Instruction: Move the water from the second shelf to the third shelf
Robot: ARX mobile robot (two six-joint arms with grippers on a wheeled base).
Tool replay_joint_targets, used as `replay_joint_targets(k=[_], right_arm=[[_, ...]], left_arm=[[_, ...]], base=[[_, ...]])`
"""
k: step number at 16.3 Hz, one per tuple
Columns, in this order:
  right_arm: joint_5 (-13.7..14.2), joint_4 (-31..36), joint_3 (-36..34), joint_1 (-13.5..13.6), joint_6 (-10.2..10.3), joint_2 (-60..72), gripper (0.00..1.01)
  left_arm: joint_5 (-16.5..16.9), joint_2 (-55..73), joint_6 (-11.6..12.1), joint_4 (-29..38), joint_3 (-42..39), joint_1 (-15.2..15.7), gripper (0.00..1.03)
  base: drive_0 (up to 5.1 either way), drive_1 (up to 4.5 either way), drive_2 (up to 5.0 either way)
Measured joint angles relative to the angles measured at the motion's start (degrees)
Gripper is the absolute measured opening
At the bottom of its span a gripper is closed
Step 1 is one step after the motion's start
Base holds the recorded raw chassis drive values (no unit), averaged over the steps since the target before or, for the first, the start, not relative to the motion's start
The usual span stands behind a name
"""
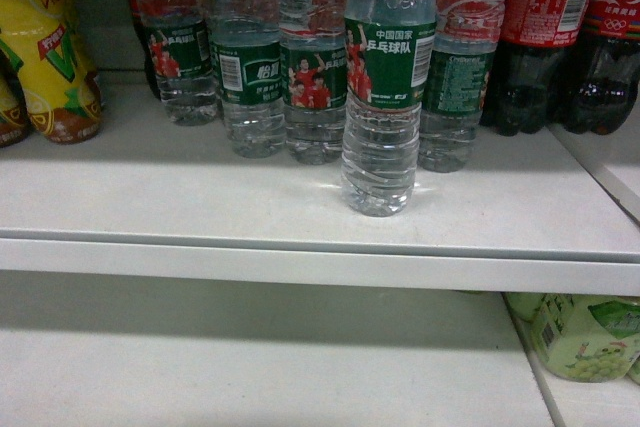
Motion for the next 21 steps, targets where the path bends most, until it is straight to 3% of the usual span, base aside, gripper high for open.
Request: replay_joint_targets(k=[5, 6, 7, 8, 10, 12, 14, 18, 21], right_arm=[[0.0, 0.0, 0.0, 0.0, 0.0, 0.0, 0.98], [4.9, -5.51, 1.6, 1.66, 2.19, 1.81, 0.98], [7.78, -4.7, 3.39, 0.42, 4.96, 8.79, 0.98], [5.99, 0.22, 5.62, -4.48, 5.86, 14.21, 0.98], [-0.74, 10.8, 13.14, -12.5, 5.81, 25.49, 0.98], [-3.65, 17.25, 21.0, -13.86, 5.18, 37.4, 0.98], [-5.77, 16.9, 26.18, -11.45, 4.76, 43.12, 0.98], [-8.81, 16.52, 24.09, 0.07, 0.31, 49.57, 0.98], [-7.08, 22.93, 23.43, 6.56, -0.63, 60.35, 0.98]], left_arm=[[0.0, 0.0, 0.0, 0.0, 0.0, 0.0, 0.98], [0.0, 0.0, 0.0, 0.0, 0.0, 0.0, 0.98], [0.09, 0.0, 0.0, 0.02, 0.0, 0.0, 0.98], [-0.04, 0.0, 0.0, 0.02, 0.0, 0.0, 0.98], [0.0, 0.0, 0.0, 0.0, 0.0, 0.0, 0.98], [0.0, 0.0, 0.0, 0.0, 0.0, 0.0, 0.98], [-0.02, 0.0, 0.0, 0.0, 0.0, 0.0, 0.98], [-0.02, 0.0, 0.0, 0.0, 0.0, 0.0, 0.98], [0.0, 0.0, 0.0, 0.0, 0.0, 0.0, 0.98]], base=[[0.0, 0.0, 0.0], [0.0, 0.0, 0.0], [0.0, 0.0, 0.0], [0.0, 0.0, 0.0], [0.0, 0.0, 0.0], [0.0, 0.0, 0.0], [0.0, 0.0, 0.0], [0.0, 0.0, 0.0], [0.0, 0.0, 0.0]])
